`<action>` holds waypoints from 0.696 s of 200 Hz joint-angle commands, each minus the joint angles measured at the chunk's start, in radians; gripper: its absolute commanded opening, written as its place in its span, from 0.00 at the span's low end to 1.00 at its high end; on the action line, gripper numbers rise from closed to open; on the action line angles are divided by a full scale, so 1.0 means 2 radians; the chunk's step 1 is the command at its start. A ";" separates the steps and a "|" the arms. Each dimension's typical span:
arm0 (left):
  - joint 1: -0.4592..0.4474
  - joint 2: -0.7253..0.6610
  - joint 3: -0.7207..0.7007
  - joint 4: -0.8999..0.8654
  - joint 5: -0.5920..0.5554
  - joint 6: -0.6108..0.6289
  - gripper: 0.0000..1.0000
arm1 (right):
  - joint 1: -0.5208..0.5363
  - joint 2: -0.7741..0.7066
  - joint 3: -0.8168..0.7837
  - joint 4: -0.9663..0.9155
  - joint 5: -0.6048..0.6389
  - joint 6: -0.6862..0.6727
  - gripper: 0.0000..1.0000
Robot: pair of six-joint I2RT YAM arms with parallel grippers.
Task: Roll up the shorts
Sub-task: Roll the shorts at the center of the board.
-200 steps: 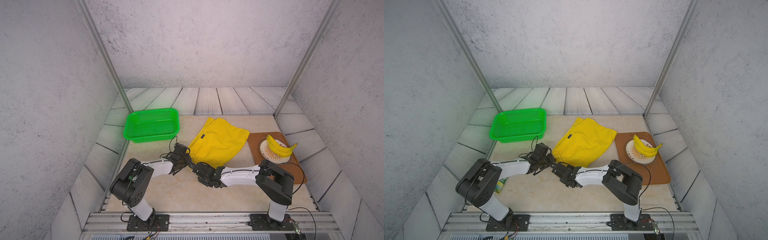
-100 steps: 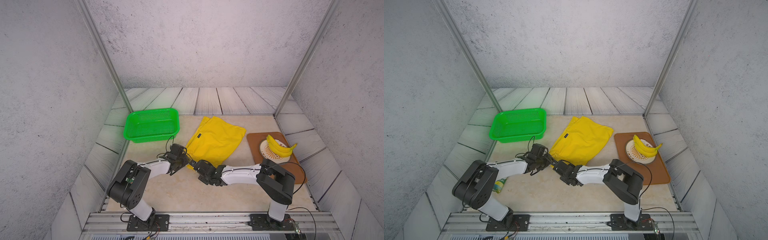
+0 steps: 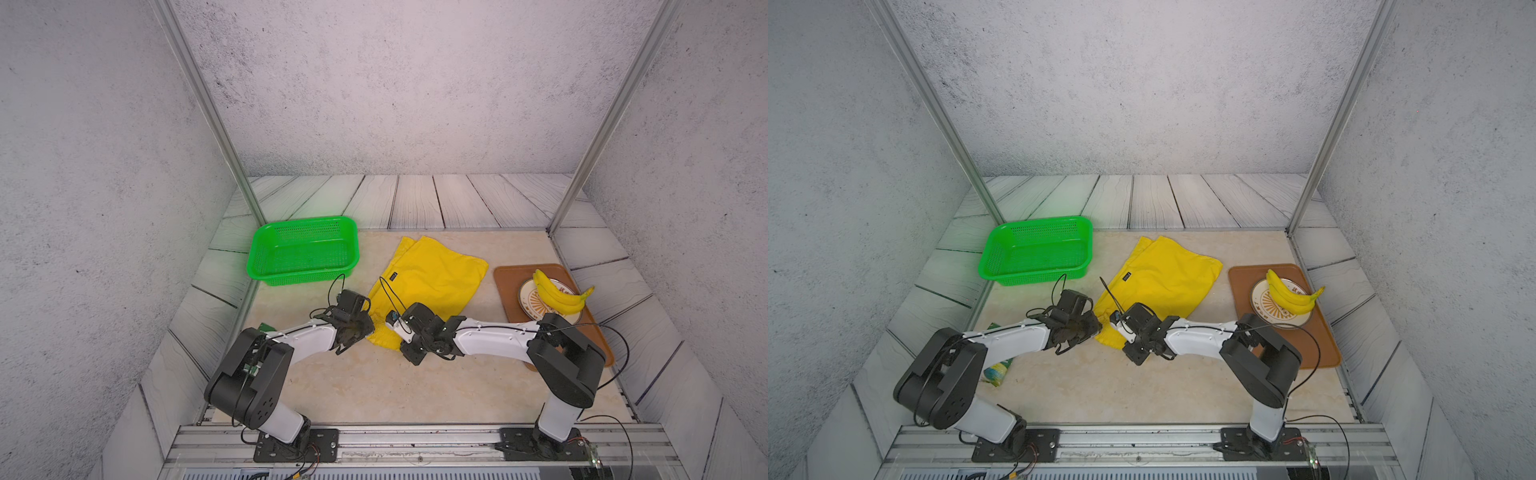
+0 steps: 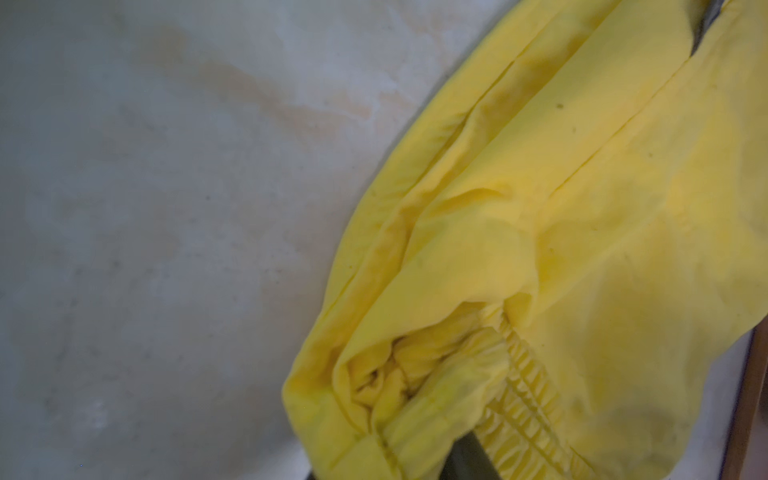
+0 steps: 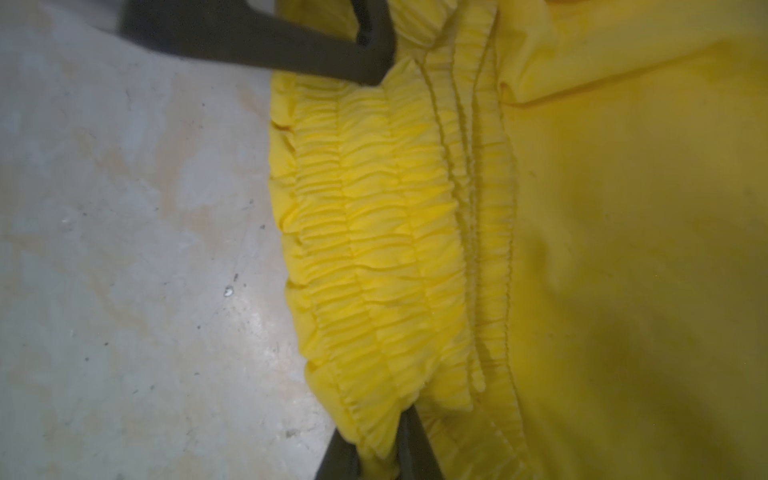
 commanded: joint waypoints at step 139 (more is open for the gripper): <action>0.010 0.030 -0.014 -0.031 0.005 -0.004 0.00 | 0.063 0.015 0.010 0.015 0.226 -0.044 0.70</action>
